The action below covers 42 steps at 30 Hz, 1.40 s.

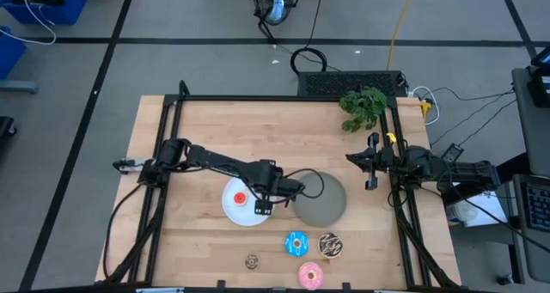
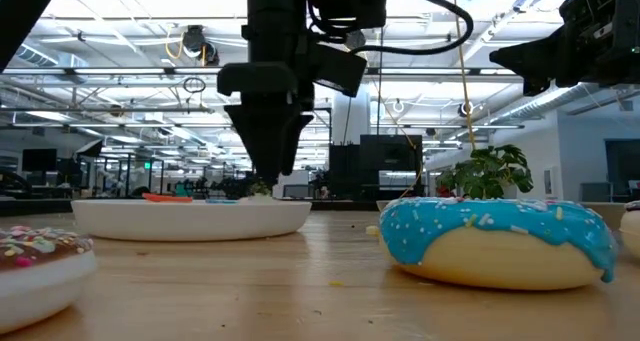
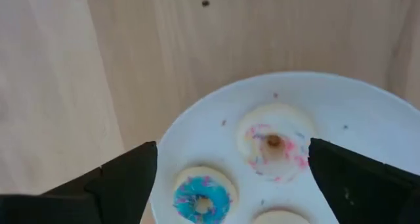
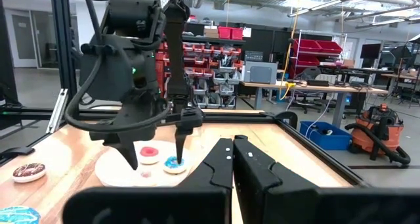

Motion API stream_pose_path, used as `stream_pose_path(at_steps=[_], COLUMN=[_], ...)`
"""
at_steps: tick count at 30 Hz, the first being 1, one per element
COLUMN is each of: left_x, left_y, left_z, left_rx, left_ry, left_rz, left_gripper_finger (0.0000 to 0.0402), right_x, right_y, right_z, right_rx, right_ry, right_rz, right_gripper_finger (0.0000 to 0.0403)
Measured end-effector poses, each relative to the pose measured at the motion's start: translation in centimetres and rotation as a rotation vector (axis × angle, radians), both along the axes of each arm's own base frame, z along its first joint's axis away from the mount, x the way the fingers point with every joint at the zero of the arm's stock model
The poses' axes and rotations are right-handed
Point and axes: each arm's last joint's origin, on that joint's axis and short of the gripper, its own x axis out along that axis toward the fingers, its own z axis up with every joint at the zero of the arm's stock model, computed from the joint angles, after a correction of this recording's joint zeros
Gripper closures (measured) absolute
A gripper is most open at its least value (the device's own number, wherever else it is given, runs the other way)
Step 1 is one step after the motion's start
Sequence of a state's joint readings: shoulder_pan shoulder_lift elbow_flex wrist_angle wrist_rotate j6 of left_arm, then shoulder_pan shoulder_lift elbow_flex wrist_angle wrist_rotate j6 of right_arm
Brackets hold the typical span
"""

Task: Pick & Place donuts
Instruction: Put the small brown doughnut on the white plate

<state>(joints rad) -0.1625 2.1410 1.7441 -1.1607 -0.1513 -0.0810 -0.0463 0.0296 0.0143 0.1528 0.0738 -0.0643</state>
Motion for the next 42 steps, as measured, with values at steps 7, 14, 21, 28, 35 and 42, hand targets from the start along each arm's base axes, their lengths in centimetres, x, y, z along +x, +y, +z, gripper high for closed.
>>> stream_pose_path(at_steps=[7, 14, 21, 28, 35, 42], left_x=[-0.4, -2.1, -3.7, -5.5, -5.9, -6.0], left_y=[-0.6, -2.8, -6.7, -11.1, -15.2, -17.3], left_z=[0.9, 5.7, 11.0, 11.0, 9.9, 8.6], left_rx=[0.011, 0.037, -0.011, -0.041, -0.121, -0.154], left_ry=[-0.012, -0.022, -0.130, -0.128, -0.249, -0.324], left_rz=[-0.025, -0.021, -0.027, -0.116, -0.212, -0.284], left_gripper_finger=[0.0035, 0.0096, 0.0223, 0.0389, 0.0387, 0.0387], right_x=[0.0, 0.0, 0.0, 0.0, 0.0, 0.0], right_y=[0.0, 0.0, 0.0, 0.0, 0.0, 0.0], right_z=[0.0, 0.0, 0.0, 0.0, 0.0, 0.0], right_rx=[0.000, 0.000, 0.001, 0.001, 0.001, 0.012], right_ry=[0.001, 0.002, 0.005, 0.005, 0.005, 0.004], right_rz=[-0.001, -0.003, -0.002, -0.003, -0.003, -0.002], right_gripper_finger=[0.0403, 0.0403, 0.0403, 0.0403, 0.0403, 0.0403])
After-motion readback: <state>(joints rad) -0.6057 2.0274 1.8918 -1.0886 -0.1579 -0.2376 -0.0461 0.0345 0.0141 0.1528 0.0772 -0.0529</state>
